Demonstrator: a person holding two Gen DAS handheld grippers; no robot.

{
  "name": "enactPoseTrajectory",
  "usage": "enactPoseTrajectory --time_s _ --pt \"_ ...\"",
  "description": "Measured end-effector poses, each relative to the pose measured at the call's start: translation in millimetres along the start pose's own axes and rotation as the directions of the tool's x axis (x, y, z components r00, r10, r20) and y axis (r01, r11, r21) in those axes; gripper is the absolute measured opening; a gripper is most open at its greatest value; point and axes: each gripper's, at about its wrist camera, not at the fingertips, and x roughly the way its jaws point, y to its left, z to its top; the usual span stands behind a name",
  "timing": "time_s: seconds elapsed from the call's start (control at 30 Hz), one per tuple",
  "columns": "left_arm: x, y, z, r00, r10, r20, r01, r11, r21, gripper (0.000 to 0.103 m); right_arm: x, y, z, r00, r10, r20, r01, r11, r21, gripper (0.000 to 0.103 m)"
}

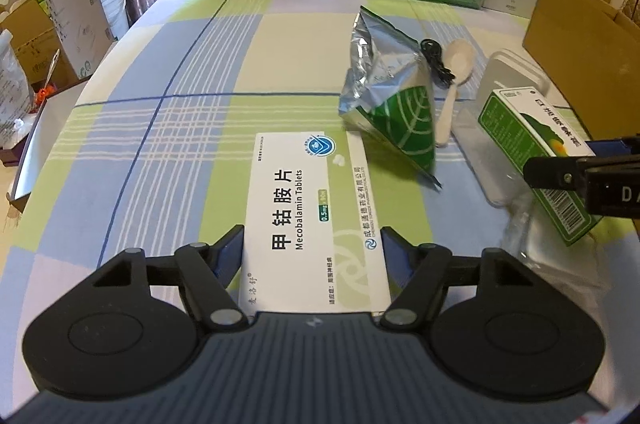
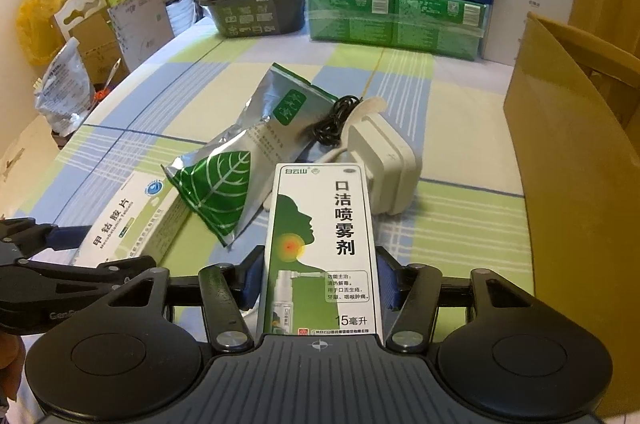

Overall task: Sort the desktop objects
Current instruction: 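Grasp the white Mecobalamin box with the left tool while the right tool grasps the green spray box, then lift and carry both held boxes toward the cardboard box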

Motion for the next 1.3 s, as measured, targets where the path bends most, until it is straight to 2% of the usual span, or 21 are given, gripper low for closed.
enactPoseTrajectory --time_s 0.2,0.57,0.7,0.8,0.93,1.17,1.3 --pt "-28 -11 -24 1.0 -0.02 -0.004 0.02 1.0 -0.012 0.067 -31 1 -23 1.0 -0.002 0.01 0.002 1.0 0.02 0.053" --pt "-81 -47 -77 0.997 -0.064 -0.031 0.067 0.995 0.076 0.068 -90 -8 -92 0.998 -0.06 0.005 0.06 0.996 0.06 0.053" --pt "-83 -54 -85 0.997 -0.065 -0.041 0.069 0.993 0.097 0.067 -92 -12 -115 0.996 -0.083 -0.031 0.085 0.995 0.054 0.053" --pt "-82 -58 -87 0.998 -0.054 -0.038 0.058 0.992 0.111 0.074 -87 -13 -125 0.995 -0.086 -0.047 0.088 0.995 0.047 0.053" --pt "-80 -59 -85 0.999 -0.043 -0.025 0.045 0.992 0.115 0.076 -84 -15 -129 0.996 -0.075 -0.041 0.077 0.995 0.057 0.054" --pt "-67 -60 -80 0.999 -0.033 -0.031 0.036 0.993 0.114 0.076 -81 -16 -129 0.997 -0.076 -0.025 0.078 0.995 0.063 0.06" --pt "-60 -61 -81 0.999 -0.03 -0.044 0.036 0.991 0.126 0.072 -78 -15 -129 0.997 -0.077 -0.029 0.078 0.995 0.056 0.06"
